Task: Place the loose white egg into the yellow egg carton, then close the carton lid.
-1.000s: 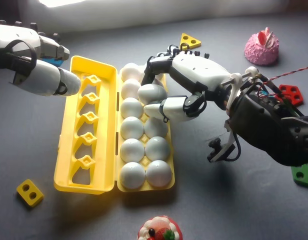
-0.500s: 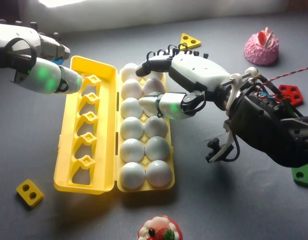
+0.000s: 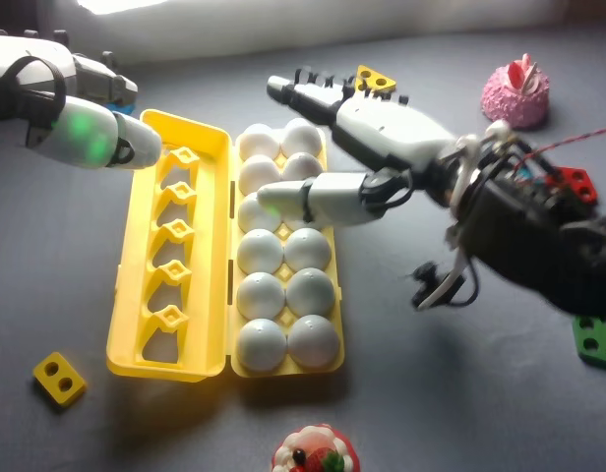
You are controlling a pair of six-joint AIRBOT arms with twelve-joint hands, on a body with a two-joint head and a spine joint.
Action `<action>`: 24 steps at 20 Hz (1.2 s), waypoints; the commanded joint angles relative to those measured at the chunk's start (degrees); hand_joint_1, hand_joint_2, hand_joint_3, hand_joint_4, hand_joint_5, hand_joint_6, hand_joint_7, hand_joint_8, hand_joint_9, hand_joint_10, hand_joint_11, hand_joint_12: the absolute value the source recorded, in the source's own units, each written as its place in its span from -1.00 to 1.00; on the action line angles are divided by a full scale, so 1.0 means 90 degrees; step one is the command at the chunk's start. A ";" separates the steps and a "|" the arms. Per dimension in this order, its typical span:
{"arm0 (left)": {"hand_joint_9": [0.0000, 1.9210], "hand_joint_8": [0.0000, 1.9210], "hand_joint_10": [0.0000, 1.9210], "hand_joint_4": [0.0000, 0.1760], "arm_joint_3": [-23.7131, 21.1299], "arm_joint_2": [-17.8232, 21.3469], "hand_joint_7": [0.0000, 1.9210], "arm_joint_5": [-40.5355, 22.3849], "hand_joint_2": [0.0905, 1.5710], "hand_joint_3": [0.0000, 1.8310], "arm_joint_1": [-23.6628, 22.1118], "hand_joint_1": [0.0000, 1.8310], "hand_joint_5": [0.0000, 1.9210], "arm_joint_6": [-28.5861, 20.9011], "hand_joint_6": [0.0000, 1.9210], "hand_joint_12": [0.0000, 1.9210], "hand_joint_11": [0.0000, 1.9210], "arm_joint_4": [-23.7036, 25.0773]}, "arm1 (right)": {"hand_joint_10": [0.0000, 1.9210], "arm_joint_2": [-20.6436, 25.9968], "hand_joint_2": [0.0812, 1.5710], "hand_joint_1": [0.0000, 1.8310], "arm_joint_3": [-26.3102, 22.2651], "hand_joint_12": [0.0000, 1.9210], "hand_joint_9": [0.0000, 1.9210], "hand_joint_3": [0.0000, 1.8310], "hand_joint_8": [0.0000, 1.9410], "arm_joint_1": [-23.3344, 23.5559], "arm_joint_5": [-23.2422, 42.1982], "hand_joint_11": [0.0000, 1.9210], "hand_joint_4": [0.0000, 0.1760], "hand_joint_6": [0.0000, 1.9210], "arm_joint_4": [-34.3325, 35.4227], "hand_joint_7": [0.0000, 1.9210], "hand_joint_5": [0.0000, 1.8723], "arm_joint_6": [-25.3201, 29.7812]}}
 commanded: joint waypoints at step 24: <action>-0.49 -0.98 -0.93 -1.00 0.0900 -0.0017 -0.52 -0.1061 0.67 -1.00 0.1361 -0.81 -0.56 -0.4212 -0.96 0.41 -1.00 -0.1090 | 0.18 0.4071 0.55 -0.75 -0.1775 0.84 -0.66 -1.00 -0.92 0.0643 -0.2385 -1.00 -1.00 -0.36 -0.1537 -0.24 -0.50 -0.0821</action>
